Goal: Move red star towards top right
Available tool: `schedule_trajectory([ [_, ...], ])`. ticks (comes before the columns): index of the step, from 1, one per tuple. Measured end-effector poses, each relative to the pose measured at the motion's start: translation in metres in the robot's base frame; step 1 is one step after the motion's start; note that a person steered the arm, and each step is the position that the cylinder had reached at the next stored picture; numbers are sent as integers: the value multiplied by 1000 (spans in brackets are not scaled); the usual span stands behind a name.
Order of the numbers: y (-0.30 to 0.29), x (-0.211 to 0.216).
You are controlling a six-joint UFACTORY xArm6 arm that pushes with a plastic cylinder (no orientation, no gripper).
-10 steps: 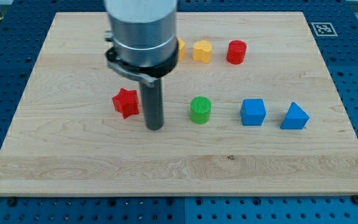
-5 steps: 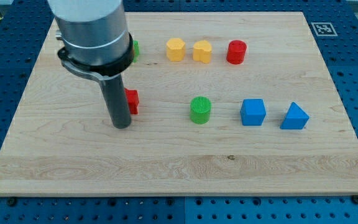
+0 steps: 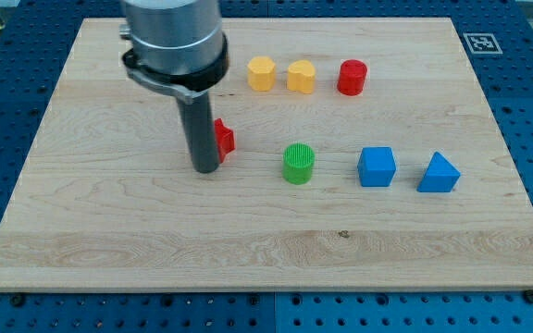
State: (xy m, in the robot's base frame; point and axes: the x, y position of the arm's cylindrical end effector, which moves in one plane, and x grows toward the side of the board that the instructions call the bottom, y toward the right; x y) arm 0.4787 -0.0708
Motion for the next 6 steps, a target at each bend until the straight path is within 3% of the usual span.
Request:
schedule_trajectory([
  [3, -7, -38],
  [4, -34, -52],
  [6, -18, -64],
])
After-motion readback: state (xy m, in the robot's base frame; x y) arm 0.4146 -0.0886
